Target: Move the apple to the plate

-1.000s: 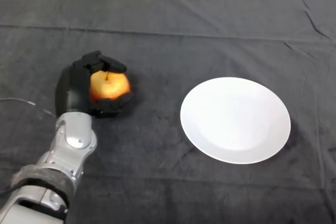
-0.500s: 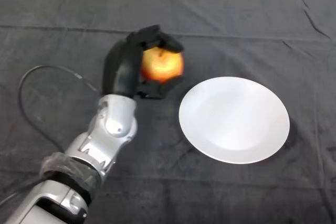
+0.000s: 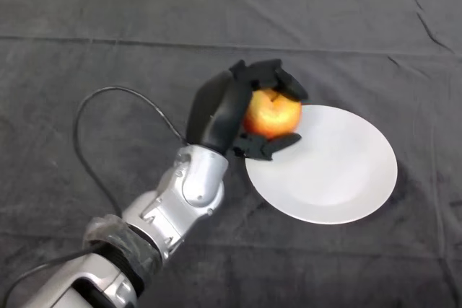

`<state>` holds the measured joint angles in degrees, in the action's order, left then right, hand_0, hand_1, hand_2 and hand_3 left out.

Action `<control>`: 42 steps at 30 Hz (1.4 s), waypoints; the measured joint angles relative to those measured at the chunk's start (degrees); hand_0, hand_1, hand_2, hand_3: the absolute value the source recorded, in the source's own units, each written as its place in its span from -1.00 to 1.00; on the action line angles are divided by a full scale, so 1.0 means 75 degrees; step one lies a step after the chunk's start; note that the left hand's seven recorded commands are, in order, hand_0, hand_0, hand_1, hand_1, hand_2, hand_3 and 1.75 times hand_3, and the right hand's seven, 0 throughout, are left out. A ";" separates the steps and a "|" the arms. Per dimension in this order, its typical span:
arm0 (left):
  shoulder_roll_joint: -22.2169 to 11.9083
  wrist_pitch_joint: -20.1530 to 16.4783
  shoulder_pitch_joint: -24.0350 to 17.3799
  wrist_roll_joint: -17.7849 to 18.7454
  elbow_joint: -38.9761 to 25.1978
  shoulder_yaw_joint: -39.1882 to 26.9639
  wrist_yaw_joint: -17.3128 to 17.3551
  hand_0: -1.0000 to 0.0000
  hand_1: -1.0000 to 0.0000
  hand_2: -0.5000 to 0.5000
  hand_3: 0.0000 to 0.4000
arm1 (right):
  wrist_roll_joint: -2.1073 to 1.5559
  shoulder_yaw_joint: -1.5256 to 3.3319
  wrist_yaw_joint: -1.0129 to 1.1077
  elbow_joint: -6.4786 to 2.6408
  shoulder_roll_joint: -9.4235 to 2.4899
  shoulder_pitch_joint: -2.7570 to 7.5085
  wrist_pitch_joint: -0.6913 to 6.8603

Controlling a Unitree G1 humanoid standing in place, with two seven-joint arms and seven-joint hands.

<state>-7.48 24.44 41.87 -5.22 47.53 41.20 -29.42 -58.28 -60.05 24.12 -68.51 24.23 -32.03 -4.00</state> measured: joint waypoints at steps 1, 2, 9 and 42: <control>0.0033 0.0007 0.0002 0.0082 0.0084 0.0147 0.0001 -1.00 -1.00 0.00 1.00 | 0.0000 0.0000 0.0000 0.0000 0.0000 0.0000 0.0000; 0.0049 0.0018 0.0002 0.0150 0.0152 0.0245 0.0002 -1.00 -1.00 0.00 1.00 | 0.0000 0.0000 0.0000 0.0000 0.0000 0.0000 0.0000; 0.0119 0.0059 0.0160 0.0672 0.0634 0.0796 0.0028 -1.00 -1.00 0.00 1.00 | 0.0000 -0.0001 0.0000 0.0000 0.0000 0.0000 0.0000; -0.0202 0.1032 0.0673 0.1833 0.1035 0.1681 0.0337 1.00 1.00 0.00 -1.00 | 0.0000 -0.0002 0.0001 0.0000 0.0000 0.0000 -0.0001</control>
<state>-9.00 32.19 46.92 8.52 55.29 53.81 -26.89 -58.28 -60.07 24.13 -68.51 24.23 -32.03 -4.00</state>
